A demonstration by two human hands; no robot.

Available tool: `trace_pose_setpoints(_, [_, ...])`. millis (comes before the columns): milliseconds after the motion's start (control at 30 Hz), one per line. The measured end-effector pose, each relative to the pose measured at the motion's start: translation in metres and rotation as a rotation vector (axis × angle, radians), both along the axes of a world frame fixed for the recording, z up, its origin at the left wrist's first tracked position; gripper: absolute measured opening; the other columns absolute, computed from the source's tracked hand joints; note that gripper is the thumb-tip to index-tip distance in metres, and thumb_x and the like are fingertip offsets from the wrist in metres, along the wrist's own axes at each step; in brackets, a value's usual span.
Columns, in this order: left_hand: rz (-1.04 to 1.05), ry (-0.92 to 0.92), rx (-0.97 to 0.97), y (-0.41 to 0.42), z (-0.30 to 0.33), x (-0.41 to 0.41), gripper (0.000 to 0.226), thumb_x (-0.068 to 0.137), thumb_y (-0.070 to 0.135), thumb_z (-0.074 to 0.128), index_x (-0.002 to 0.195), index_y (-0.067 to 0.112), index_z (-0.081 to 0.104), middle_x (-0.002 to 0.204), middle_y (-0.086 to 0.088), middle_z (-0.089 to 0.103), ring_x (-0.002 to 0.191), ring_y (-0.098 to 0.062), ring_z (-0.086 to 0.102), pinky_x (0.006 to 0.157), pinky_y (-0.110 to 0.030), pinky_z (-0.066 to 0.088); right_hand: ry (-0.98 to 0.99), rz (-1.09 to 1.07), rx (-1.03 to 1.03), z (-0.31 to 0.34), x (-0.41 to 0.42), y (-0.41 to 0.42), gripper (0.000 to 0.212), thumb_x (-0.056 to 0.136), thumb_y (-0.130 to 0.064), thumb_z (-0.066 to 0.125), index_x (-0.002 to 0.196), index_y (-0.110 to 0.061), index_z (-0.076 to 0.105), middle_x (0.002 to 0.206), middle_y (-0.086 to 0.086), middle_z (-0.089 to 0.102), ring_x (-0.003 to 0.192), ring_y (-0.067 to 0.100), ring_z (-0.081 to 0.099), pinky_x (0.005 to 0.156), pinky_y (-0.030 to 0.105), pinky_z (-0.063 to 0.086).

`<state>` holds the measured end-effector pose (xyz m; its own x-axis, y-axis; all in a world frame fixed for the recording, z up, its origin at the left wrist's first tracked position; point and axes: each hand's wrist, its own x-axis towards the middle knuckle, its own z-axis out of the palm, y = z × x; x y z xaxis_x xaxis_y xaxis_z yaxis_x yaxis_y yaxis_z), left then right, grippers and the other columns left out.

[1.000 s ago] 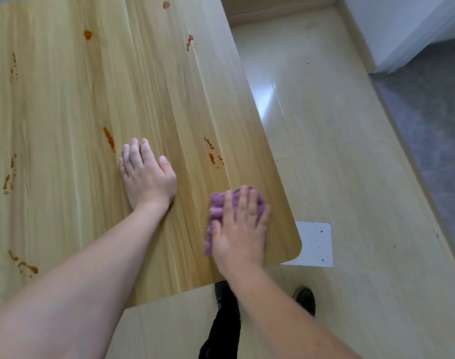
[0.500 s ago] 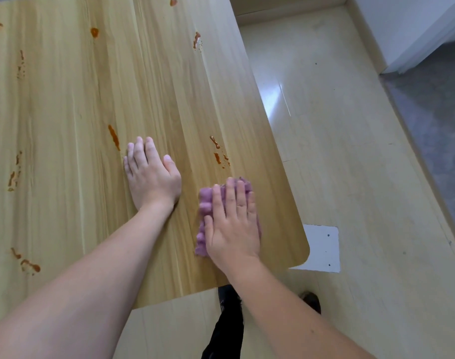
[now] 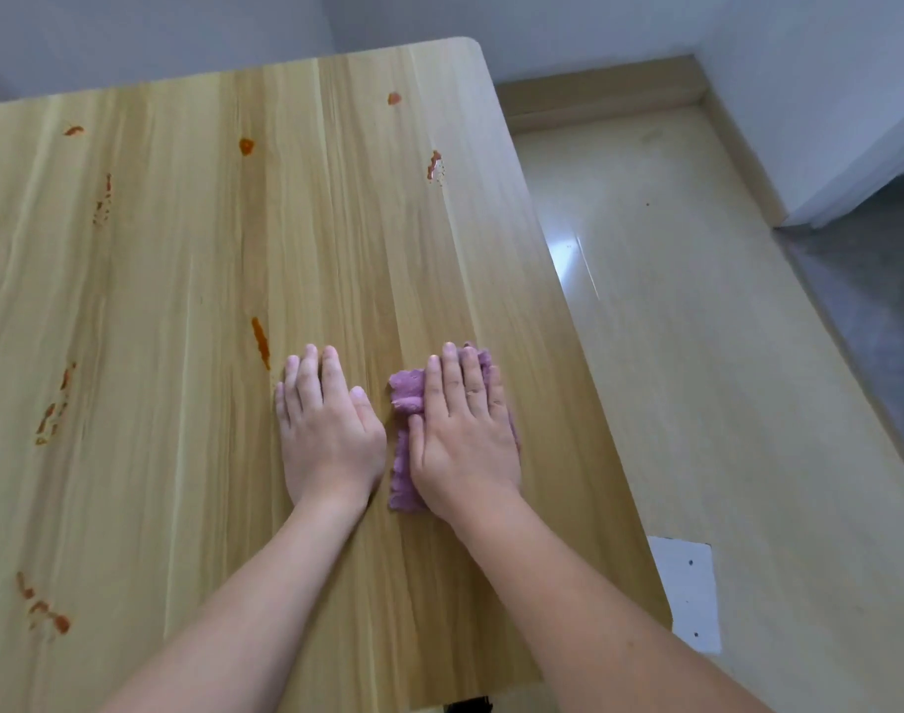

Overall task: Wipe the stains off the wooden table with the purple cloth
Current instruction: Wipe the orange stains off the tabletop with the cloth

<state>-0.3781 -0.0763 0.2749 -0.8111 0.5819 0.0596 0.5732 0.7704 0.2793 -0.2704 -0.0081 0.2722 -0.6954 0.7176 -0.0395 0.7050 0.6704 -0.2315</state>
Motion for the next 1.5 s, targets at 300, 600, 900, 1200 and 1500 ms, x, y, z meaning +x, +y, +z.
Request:
trace_pose_setpoints(300, [-0.013, -0.011, -0.017, 0.000, 0.000, 0.001, 0.053, 0.098, 0.021, 0.031, 0.149, 0.007, 0.025, 0.157, -0.011, 0.020, 0.147, -0.023, 0.008, 0.120, -0.037, 0.004, -0.066, -0.210, 0.054, 0.000, 0.035, 0.087, 0.066, 0.093, -0.041, 0.012, 0.152, -0.012, 0.020, 0.160, 0.010, 0.013, 0.148, 0.027, 0.004, 0.119, 0.041, -0.004])
trace_pose_setpoints(600, [-0.036, -0.004, -0.065, 0.000, 0.004, -0.004, 0.055, 0.093, 0.025, 0.032, 0.144, 0.004, 0.035, 0.152, -0.016, 0.031, 0.143, -0.030, 0.023, 0.117, -0.042, 0.018, 0.046, 0.133, 0.025, -0.001, -0.006, 0.045, 0.059, 0.098, -0.040, 0.021, 0.150, -0.012, 0.030, 0.158, 0.006, 0.023, 0.148, 0.022, 0.009, 0.118, 0.043, 0.004])
trace_pose_setpoints(900, [-0.200, 0.040, -0.030, 0.099, 0.037, -0.085, 0.044, 0.093, 0.015, 0.036, 0.135, 0.006, 0.044, 0.146, -0.014, 0.036, 0.136, -0.032, 0.030, 0.114, -0.041, 0.022, -0.092, -0.225, 0.064, -0.001, 0.000, 0.093, 0.067, 0.093, -0.043, 0.010, 0.154, -0.014, 0.015, 0.161, 0.009, 0.008, 0.148, 0.025, -0.001, 0.118, 0.044, -0.004])
trace_pose_setpoints(1200, [-0.130, -0.044, -0.015, 0.139, -0.004, -0.135, 0.056, 0.097, 0.031, 0.030, 0.149, 0.013, 0.024, 0.159, -0.007, 0.016, 0.147, -0.022, 0.007, 0.119, -0.036, 0.002, 0.062, 0.125, 0.005, -0.004, -0.040, 0.048, 0.058, 0.098, -0.043, 0.026, 0.148, -0.015, 0.037, 0.156, 0.006, 0.029, 0.147, 0.025, 0.017, 0.116, 0.045, 0.011])
trace_pose_setpoints(1500, [-0.124, -0.029, 0.038, 0.137, -0.006, -0.136, 0.054, 0.096, 0.027, 0.031, 0.149, 0.013, 0.028, 0.159, -0.005, 0.019, 0.147, -0.019, 0.008, 0.120, -0.034, 0.003, -0.086, -0.255, 0.027, -0.002, -0.044, 0.165, 0.059, 0.099, -0.040, 0.016, 0.154, -0.017, 0.014, 0.162, 0.008, 0.007, 0.148, 0.027, -0.001, 0.119, 0.044, -0.003])
